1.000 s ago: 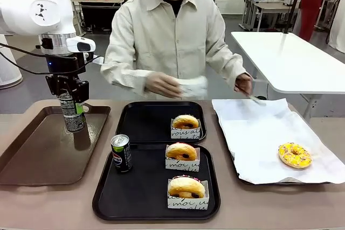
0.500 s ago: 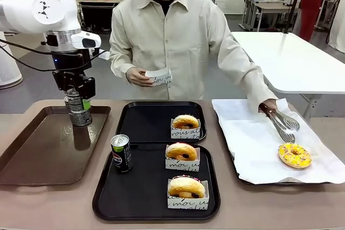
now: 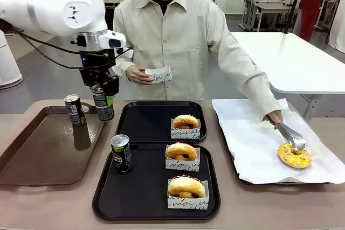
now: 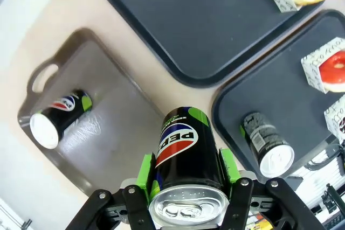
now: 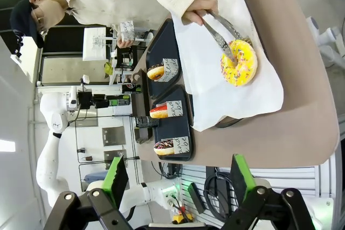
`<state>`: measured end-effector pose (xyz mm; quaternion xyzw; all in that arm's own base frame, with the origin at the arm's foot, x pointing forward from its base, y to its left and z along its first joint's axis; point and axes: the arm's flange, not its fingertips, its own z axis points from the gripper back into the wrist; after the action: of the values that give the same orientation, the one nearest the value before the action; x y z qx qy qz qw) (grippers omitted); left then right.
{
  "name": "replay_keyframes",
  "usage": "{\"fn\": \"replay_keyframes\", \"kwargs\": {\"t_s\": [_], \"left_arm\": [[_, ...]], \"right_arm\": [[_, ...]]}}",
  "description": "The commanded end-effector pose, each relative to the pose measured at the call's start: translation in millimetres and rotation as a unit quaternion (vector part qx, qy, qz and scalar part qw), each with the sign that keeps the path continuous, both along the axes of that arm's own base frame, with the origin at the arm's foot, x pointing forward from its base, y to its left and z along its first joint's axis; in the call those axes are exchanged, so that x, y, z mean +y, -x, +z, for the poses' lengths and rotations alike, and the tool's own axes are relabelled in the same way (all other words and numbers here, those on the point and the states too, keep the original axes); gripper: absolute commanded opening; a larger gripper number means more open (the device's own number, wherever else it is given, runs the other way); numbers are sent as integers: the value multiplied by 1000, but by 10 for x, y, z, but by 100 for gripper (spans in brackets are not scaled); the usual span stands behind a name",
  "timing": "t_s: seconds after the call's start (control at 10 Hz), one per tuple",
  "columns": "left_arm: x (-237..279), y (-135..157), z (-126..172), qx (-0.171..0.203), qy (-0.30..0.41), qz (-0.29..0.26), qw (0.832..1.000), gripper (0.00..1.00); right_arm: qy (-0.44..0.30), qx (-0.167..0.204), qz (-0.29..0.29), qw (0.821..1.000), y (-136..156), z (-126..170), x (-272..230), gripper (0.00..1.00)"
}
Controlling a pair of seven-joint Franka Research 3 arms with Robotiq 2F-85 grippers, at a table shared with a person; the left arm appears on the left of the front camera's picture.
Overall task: Set up donuts and drinks on trays.
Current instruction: Pick up one Pepsi coke from the Handle tray and place it on the Flat Tray without a Pepsi coke.
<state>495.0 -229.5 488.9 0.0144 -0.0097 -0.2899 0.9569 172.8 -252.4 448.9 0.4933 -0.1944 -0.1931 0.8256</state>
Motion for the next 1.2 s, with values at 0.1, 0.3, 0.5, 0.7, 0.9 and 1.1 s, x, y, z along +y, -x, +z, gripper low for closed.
{"fn": "replay_keyframes", "kwargs": {"t_s": [0.1, 0.3, 0.5, 0.7, 0.9, 1.1], "left_arm": [[-268, -267, 98, -4, -18, -7, 1000, 59], [-439, -373, 164, 1, -19, -17, 1000, 59], [-441, -348, 239, -16, 10, 10, 1000, 59], [-443, -333, 142, 0, 5, -14, 1000, 59], [-443, -333, 142, 0, 5, -14, 1000, 59], [-469, -499, 125, -6, 15, -10, 1000, 59]], "right_arm": [[-5, -10, 4, 1000, 4, 4, -11, 100], [-5, -10, 4, 1000, 4, 4, -11, 100], [-5, -10, 4, 1000, 4, 4, -11, 100], [-5, -10, 4, 1000, 4, 4, -11, 100], [-5, -10, 4, 1000, 4, 4, -11, 100], [-5, -10, 4, 1000, 4, 4, -11, 100]]}}
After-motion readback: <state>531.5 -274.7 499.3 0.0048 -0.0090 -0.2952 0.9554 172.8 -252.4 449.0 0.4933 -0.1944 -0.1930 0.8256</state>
